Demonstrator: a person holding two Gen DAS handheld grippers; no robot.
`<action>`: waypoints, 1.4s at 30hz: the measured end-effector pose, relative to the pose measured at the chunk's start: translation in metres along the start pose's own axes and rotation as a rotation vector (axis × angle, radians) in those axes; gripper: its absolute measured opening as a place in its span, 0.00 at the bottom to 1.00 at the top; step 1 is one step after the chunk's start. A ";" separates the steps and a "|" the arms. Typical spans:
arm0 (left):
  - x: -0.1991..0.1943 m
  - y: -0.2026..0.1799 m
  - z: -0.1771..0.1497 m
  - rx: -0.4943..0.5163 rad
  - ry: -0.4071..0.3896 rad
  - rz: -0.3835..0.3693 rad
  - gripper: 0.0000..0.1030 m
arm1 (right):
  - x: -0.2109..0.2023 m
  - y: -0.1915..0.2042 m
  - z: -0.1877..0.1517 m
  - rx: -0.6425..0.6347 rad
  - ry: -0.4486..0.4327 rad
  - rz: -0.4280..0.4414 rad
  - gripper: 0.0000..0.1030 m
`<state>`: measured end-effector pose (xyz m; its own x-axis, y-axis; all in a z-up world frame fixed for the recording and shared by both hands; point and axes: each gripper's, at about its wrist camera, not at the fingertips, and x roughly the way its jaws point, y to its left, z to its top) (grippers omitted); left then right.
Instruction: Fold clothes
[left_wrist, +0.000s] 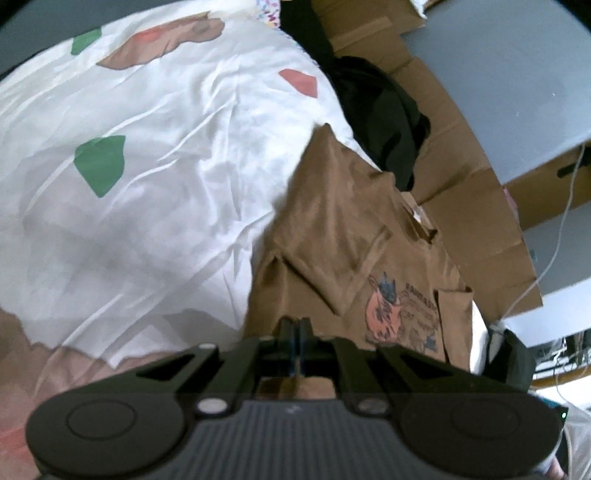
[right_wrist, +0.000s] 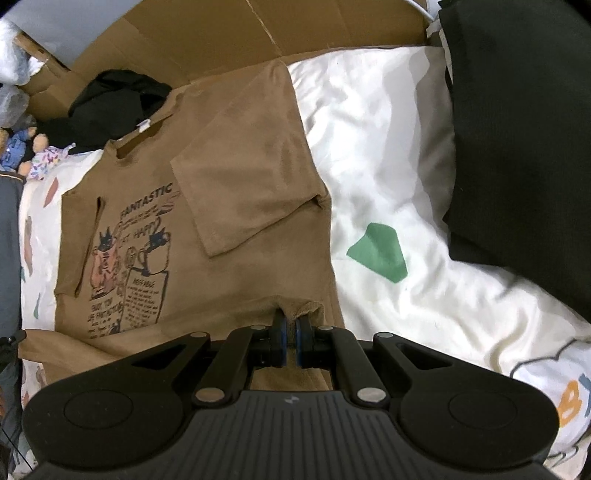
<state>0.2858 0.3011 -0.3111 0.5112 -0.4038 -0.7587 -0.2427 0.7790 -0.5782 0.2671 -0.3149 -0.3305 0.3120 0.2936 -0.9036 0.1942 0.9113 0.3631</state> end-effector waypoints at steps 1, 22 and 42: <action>0.006 0.002 0.001 -0.005 0.006 0.005 0.02 | 0.005 -0.002 0.003 0.008 0.000 -0.003 0.04; 0.020 0.003 -0.013 -0.032 0.030 -0.005 0.02 | 0.012 -0.028 -0.016 0.055 0.099 0.072 0.31; 0.009 -0.001 -0.032 -0.045 0.051 0.024 0.11 | 0.019 -0.029 -0.046 0.040 0.137 0.037 0.31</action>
<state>0.2646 0.2816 -0.3270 0.4625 -0.4100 -0.7861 -0.2914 0.7671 -0.5716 0.2246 -0.3227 -0.3691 0.1904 0.3657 -0.9111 0.2227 0.8878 0.4028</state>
